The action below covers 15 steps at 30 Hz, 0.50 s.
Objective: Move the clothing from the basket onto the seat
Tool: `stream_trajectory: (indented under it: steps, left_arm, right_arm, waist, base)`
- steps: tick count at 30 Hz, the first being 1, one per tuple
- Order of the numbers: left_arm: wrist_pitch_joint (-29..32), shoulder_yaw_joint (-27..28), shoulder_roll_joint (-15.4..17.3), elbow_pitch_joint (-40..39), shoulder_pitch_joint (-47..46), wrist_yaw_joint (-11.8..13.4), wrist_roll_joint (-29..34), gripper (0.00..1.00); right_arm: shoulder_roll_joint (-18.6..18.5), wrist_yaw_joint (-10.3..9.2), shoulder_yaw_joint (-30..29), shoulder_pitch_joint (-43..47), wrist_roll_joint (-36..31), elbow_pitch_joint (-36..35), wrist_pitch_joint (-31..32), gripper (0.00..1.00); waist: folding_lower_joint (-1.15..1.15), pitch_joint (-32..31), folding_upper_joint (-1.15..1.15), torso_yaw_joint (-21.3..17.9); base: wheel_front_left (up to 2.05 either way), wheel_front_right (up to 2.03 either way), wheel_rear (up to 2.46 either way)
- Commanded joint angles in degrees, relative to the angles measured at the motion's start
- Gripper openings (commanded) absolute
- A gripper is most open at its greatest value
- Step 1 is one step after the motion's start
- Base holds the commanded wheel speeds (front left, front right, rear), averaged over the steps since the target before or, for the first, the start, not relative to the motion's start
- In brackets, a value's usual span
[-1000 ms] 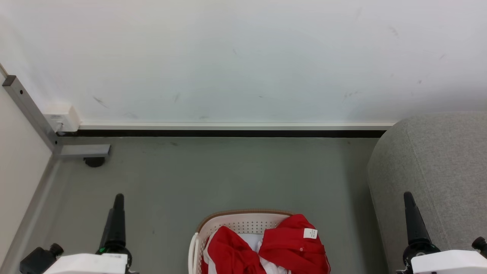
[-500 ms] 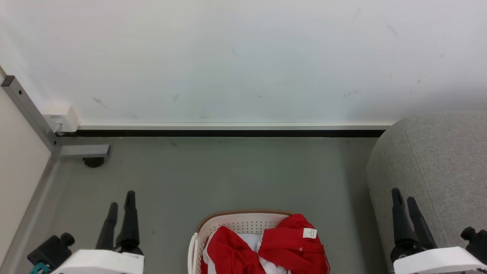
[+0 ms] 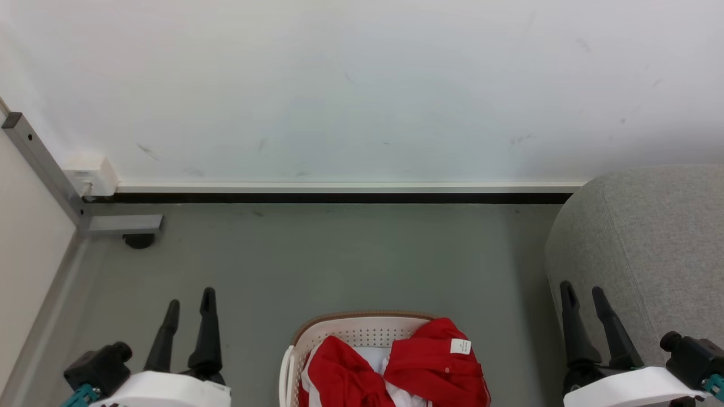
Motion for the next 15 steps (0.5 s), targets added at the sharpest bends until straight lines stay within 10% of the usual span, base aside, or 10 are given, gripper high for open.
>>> stream_trajectory:
  steps: [1, 15]
  left_arm:
    - [-0.5, -0.1, 0.6, -0.3, -0.4, 0.2, 1.9, 1.00]
    - [-2.5, -0.9, 0.6, 0.0, -0.3, 0.6, 10.0, 1.00]
  right_arm:
    - [-0.6, -0.07, 0.3, -1.2, -1.5, -0.3, -0.5, 1.00]
    - [-0.6, -0.08, 1.7, -1.6, -7.7, 0.8, -2.5, 1.00]
  waist:
    - [0.00, 0.0, 0.00, 0.0]
    - [0.00, 0.0, 0.00, -0.1]
  base:
    - [0.00, 0.00, 0.00]
    - [0.00, 0.00, 0.00]
